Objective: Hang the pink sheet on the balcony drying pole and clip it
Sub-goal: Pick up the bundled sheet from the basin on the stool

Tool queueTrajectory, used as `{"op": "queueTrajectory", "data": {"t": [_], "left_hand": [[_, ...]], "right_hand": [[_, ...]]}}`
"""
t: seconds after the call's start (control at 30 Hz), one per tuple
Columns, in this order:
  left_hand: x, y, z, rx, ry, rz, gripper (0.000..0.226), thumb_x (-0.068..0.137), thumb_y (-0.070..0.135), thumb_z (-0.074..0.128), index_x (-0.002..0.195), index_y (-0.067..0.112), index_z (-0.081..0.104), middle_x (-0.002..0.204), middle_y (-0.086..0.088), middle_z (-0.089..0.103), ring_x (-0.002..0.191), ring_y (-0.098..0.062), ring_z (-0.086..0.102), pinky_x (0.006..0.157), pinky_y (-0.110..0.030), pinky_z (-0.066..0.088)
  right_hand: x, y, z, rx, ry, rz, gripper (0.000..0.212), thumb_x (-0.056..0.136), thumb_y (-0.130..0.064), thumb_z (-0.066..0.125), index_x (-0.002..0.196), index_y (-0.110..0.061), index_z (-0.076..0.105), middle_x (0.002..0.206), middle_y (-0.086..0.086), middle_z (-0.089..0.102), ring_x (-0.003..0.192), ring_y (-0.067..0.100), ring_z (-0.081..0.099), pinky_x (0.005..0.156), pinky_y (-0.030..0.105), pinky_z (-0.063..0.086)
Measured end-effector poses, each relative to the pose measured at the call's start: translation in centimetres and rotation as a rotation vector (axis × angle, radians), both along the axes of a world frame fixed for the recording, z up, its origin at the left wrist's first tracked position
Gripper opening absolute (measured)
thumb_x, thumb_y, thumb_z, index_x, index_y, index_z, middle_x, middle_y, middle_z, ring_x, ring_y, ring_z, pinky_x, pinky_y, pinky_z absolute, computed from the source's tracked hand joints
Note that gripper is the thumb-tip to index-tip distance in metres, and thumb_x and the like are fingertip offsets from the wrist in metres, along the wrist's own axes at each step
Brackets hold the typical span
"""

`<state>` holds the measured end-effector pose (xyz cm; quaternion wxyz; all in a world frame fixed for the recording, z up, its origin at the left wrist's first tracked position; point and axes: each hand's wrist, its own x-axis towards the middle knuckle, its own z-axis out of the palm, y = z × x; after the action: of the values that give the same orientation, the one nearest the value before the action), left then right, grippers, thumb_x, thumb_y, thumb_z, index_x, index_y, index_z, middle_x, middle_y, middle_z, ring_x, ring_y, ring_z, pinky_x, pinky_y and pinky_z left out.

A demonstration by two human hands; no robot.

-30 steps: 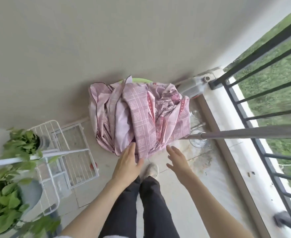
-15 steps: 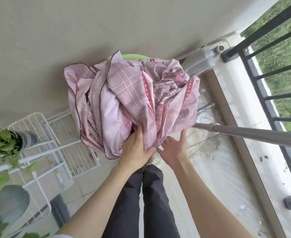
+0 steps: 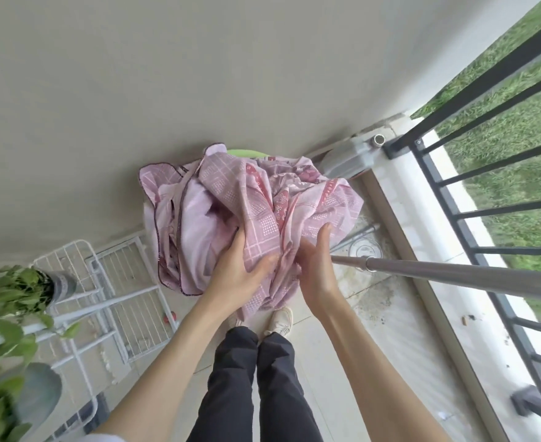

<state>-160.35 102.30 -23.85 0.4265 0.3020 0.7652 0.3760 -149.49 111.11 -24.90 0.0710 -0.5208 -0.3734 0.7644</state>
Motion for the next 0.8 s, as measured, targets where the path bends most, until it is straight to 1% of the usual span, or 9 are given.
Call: {"op": "queueTrajectory", "data": {"t": [0.07, 0.2, 0.23, 0.3, 0.37, 0.5, 0.6, 0.67, 0.8], "left_hand": [[-1.1, 0.3, 2.1, 0.034, -0.001, 0.042, 0.059, 0.088, 0.02, 0.059, 0.138, 0.024, 0.029, 0.119, 0.027, 0.047, 0.111, 0.012, 0.04, 0.088, 0.004, 0.028], [-4.0, 1.3, 6.4, 0.021, -0.074, 0.315, 0.051, 0.078, 0.028, 0.07, 0.122, 0.02, 0.045, 0.11, 0.004, 0.062, 0.105, -0.015, 0.058, 0.097, -0.037, 0.044], [-4.7, 1.4, 7.5, 0.012, -0.096, 0.334, 0.049, 0.074, 0.033, 0.071, 0.116, 0.021, 0.049, 0.107, 0.004, 0.064, 0.099, -0.014, 0.061, 0.093, -0.038, 0.047], [-5.7, 1.6, 9.4, 0.056, -0.226, 0.269, 0.036, 0.079, 0.028, 0.07, 0.11, 0.025, 0.053, 0.109, 0.006, 0.065, 0.089, 0.001, 0.063, 0.083, -0.022, 0.05], [-6.0, 1.3, 10.9, 0.053, -0.324, 0.062, 0.036, 0.084, 0.03, 0.063, 0.118, 0.031, 0.05, 0.116, 0.02, 0.058, 0.093, 0.017, 0.054, 0.087, -0.01, 0.043], [-5.3, 1.2, 10.1, 0.035, -0.207, -0.217, 0.09, 0.069, 0.039, 0.076, 0.14, 0.034, 0.021, 0.14, 0.019, 0.036, 0.129, 0.002, 0.033, 0.112, -0.023, 0.022], [-4.6, 1.5, 9.3, 0.049, -0.098, -0.031, 0.103, 0.057, 0.024, 0.084, 0.14, 0.026, 0.023, 0.132, 0.013, 0.04, 0.126, -0.006, 0.038, 0.105, -0.023, 0.027], [-4.7, 1.6, 9.4, 0.017, -0.05, 0.09, 0.096, 0.06, 0.013, 0.084, 0.139, 0.022, 0.029, 0.122, 0.012, 0.045, 0.117, -0.01, 0.044, 0.095, -0.022, 0.032], [-5.6, 2.1, 9.9, 0.009, -0.103, 0.205, 0.084, 0.066, 0.007, 0.079, 0.136, 0.017, 0.034, 0.121, 0.005, 0.053, 0.111, -0.013, 0.05, 0.089, -0.021, 0.034]], "right_hand": [[-0.7, 0.7, 2.7, 0.013, 0.068, 0.021, 0.087, 0.079, -0.07, 0.001, 0.107, -0.019, 0.066, 0.11, -0.002, 0.068, 0.106, 0.008, 0.06, 0.096, 0.032, 0.037], [-2.4, 2.2, 7.4, 0.025, 0.182, 0.027, 0.086, 0.087, -0.063, -0.003, 0.127, -0.014, 0.055, 0.129, 0.006, 0.059, 0.123, 0.018, 0.05, 0.111, 0.042, 0.029], [-2.9, 2.4, 8.5, 0.025, 0.203, 0.019, 0.086, 0.087, -0.063, -0.003, 0.129, -0.012, 0.053, 0.131, 0.008, 0.057, 0.124, 0.02, 0.049, 0.111, 0.043, 0.029], [-3.8, 2.8, 10.0, 0.031, 0.235, -0.001, 0.087, 0.087, -0.063, -0.002, 0.128, -0.01, 0.053, 0.131, 0.011, 0.057, 0.124, 0.021, 0.05, 0.112, 0.043, 0.029], [-4.4, 3.0, 11.4, 0.023, 0.261, -0.003, 0.087, 0.088, -0.063, -0.004, 0.125, -0.011, 0.055, 0.127, 0.012, 0.059, 0.121, 0.023, 0.051, 0.111, 0.041, 0.031], [-5.1, 3.0, 13.1, -0.072, 0.316, 0.052, 0.096, 0.082, -0.07, -0.007, 0.13, -0.009, 0.051, 0.124, 0.01, 0.059, 0.121, 0.023, 0.05, 0.106, 0.039, 0.034], [-5.3, 2.5, 13.7, -0.097, 0.32, 0.065, 0.098, 0.081, -0.071, -0.008, 0.132, -0.009, 0.048, 0.13, 0.01, 0.055, 0.121, 0.022, 0.048, 0.102, 0.042, 0.035], [-4.8, 2.4, 13.8, -0.067, 0.28, 0.04, 0.09, 0.085, -0.067, -0.008, 0.126, -0.012, 0.05, 0.119, 0.005, 0.059, 0.111, 0.018, 0.052, 0.093, 0.036, 0.041], [-1.6, 1.0, 13.2, 0.224, 0.039, -0.17, 0.076, 0.095, -0.053, 0.004, 0.123, -0.004, 0.054, 0.119, 0.007, 0.061, 0.108, 0.019, 0.056, 0.092, 0.028, 0.042]]}}
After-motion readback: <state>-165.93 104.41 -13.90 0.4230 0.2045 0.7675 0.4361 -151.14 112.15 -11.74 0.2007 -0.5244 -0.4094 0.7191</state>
